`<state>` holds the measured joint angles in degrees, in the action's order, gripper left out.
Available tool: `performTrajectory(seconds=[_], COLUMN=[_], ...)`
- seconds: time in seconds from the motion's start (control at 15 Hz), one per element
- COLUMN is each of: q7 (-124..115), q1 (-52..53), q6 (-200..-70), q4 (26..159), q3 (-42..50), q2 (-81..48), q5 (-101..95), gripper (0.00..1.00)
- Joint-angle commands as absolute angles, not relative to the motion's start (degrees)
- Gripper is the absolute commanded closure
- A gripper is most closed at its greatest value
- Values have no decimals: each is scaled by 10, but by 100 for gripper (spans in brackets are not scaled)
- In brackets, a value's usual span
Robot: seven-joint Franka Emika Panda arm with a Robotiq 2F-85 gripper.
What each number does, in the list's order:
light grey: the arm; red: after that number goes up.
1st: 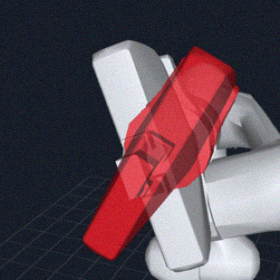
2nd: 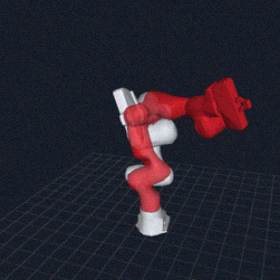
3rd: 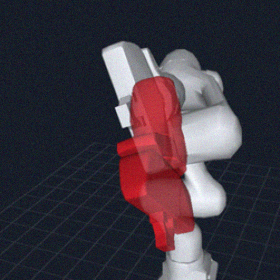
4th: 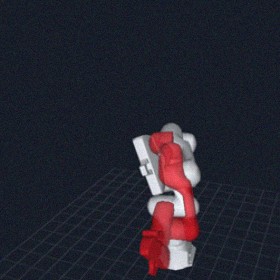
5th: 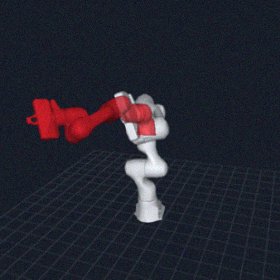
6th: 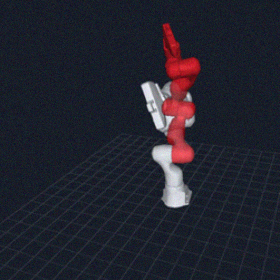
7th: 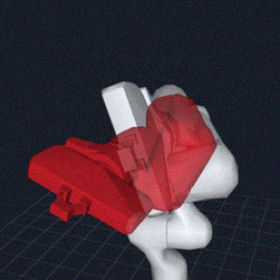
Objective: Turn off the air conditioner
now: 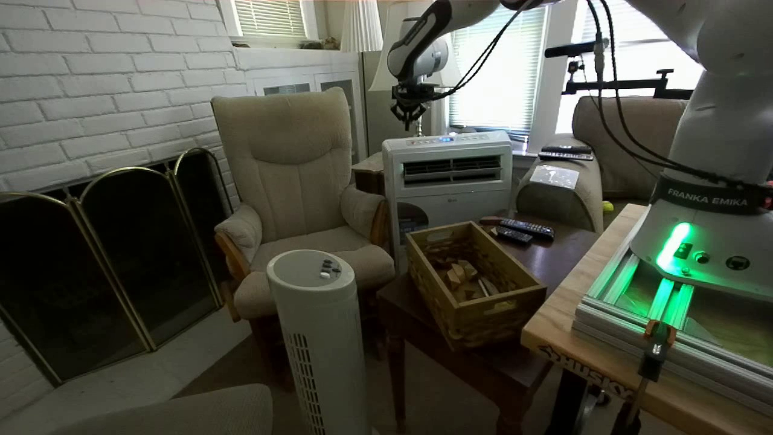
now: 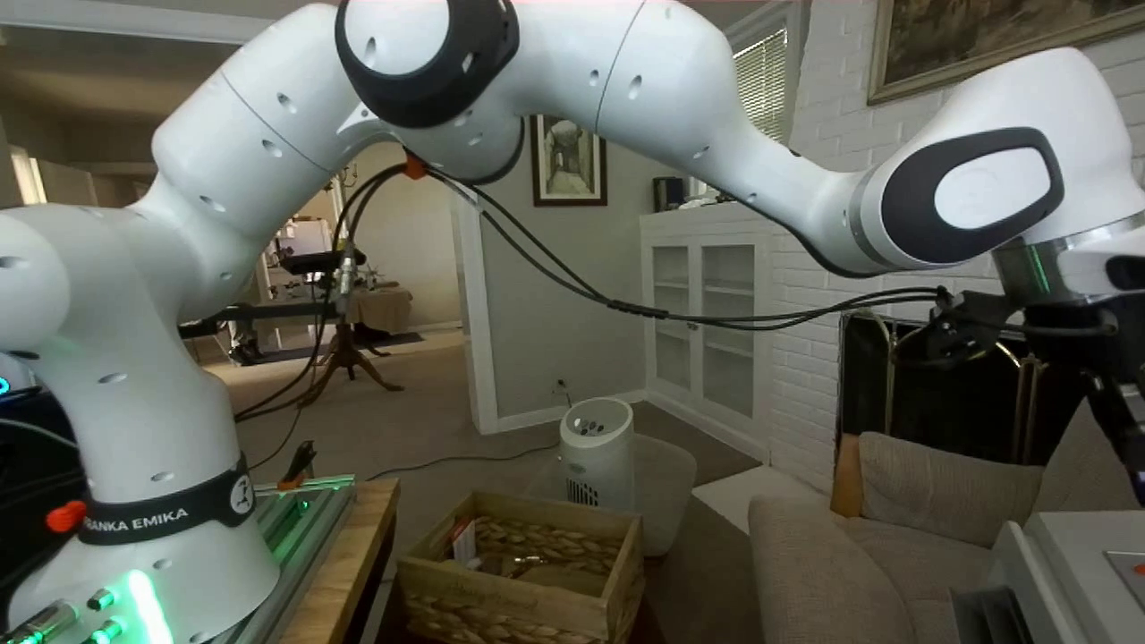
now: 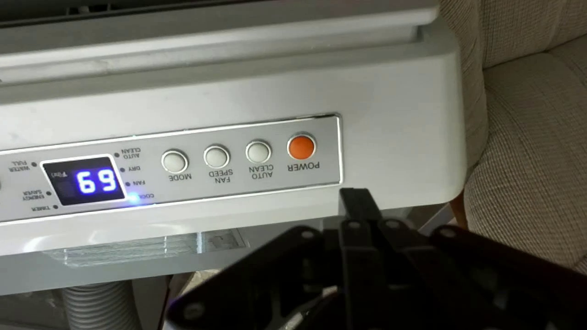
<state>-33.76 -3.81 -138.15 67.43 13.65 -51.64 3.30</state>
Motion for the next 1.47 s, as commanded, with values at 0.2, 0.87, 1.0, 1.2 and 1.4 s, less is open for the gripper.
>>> performTrajectory(seconds=[0.2, 0.87, 1.0, 1.2, 1.4], q7=[-399, -413, -416, -423, -426], q1=[-37, -48, -48, -48, -50], q6=[-1300, -1245, -1244, -1236, -1223], q4=[591, 525, 515, 500, 487], q3=[156, 148, 148, 151, 151], q2=[-573, -609, -619, -631, -638], q5=[21, 20, 20, 17, 16], gripper=[100, 100, 100, 100, 100])
